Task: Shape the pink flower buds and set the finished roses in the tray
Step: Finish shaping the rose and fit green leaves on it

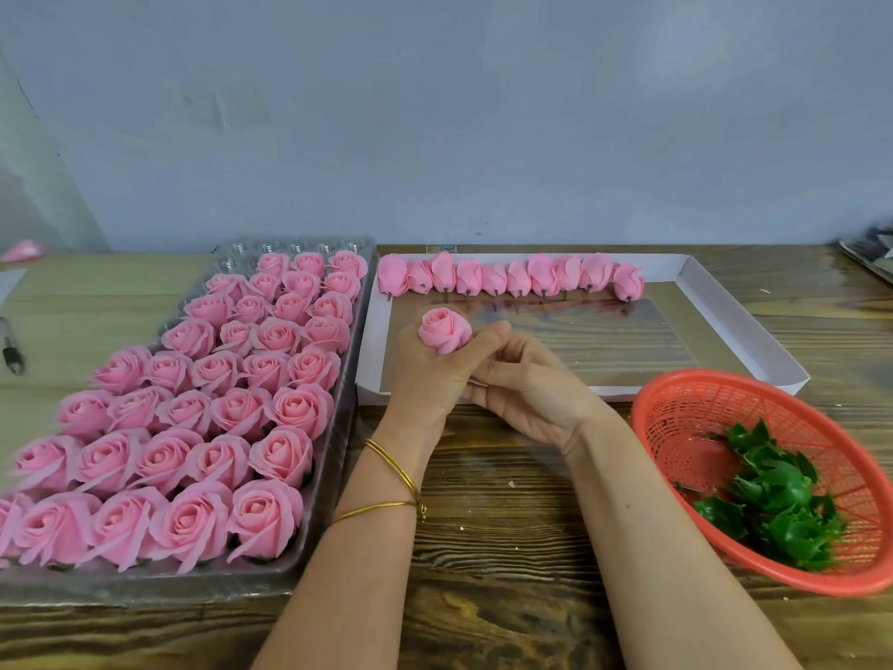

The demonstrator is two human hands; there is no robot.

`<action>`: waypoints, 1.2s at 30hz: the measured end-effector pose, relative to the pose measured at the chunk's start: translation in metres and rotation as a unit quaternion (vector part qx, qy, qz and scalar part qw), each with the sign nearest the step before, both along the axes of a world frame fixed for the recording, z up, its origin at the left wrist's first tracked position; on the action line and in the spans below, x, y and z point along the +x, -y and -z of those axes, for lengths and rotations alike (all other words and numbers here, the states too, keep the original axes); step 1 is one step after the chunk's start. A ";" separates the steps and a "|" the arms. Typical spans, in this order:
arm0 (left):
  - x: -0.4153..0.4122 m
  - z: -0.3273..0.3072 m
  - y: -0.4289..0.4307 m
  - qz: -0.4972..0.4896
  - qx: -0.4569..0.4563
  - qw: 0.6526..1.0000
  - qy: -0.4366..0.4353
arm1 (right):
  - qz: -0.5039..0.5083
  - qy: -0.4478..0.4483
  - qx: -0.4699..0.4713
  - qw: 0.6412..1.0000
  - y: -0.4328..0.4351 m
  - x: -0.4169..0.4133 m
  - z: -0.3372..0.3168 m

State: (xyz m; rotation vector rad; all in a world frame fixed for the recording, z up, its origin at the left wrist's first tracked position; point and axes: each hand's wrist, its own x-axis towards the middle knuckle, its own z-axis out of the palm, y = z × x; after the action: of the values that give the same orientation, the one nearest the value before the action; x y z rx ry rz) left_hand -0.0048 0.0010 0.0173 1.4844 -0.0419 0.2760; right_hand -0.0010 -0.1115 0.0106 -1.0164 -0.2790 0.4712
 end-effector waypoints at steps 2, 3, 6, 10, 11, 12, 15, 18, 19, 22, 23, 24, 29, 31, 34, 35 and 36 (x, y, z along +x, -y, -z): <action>-0.001 0.000 -0.001 0.001 0.005 1.000 0.002 | -0.007 -0.003 0.009 1.000 0.001 0.000 0.001; -0.001 0.000 -0.002 0.000 0.010 1.000 0.009 | -0.010 -0.002 0.013 1.000 0.002 0.001 0.002; 0.000 0.001 -0.003 0.007 0.034 0.999 0.022 | -0.018 0.001 0.023 1.000 0.003 0.002 0.003; 0.002 0.005 -0.005 0.030 0.064 0.997 0.034 | -0.027 0.009 0.017 0.999 0.005 0.003 0.005; 0.002 0.006 -0.006 0.032 0.068 0.996 0.040 | -0.030 0.012 0.019 0.999 0.005 0.003 0.005; 0.003 0.007 -0.006 0.033 0.071 0.996 0.043 | -0.034 0.015 0.021 0.999 0.005 0.003 0.005; 0.004 0.008 -0.007 0.035 0.076 0.996 0.036 | -0.040 0.021 0.024 0.999 0.005 0.002 0.004; 0.005 0.009 -0.006 0.038 0.079 0.996 0.034 | -0.033 0.029 0.023 0.999 0.005 0.002 0.004; 0.005 0.008 -0.006 0.042 0.079 0.995 0.033 | -0.024 0.029 0.018 0.999 0.004 0.002 0.005; 0.005 0.008 -0.006 0.055 0.057 0.996 0.044 | 0.002 0.030 0.007 1.000 0.003 0.004 0.009; 0.005 0.008 -0.006 0.054 0.051 0.996 0.049 | 0.006 0.035 0.005 0.999 0.002 0.004 0.010; 0.005 0.009 -0.006 0.049 0.051 0.996 0.051 | 0.007 0.042 0.003 0.999 0.003 0.005 0.010; 0.006 0.011 -0.006 0.023 0.029 0.998 0.047 | 0.008 0.106 -0.005 0.994 0.000 0.003 0.009; 0.007 0.012 -0.006 0.017 0.019 0.999 0.047 | 0.028 0.131 -0.037 0.990 0.001 0.004 0.008; 0.007 0.013 -0.005 0.010 0.018 0.999 0.043 | 0.083 0.181 -0.131 0.971 0.005 0.007 0.008; 0.007 0.013 -0.005 0.007 0.022 0.999 0.041 | 0.101 0.197 -0.155 0.963 0.007 0.007 0.007; 0.007 0.013 -0.006 0.002 0.030 0.999 0.041 | 0.118 0.215 -0.173 0.954 0.008 0.007 0.006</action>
State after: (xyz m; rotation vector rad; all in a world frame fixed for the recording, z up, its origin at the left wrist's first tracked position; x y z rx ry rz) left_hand 0.0021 0.0071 0.0042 1.5317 -0.1197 0.3340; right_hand 0.0063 -0.1194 0.0048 -1.4768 -0.4662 0.0737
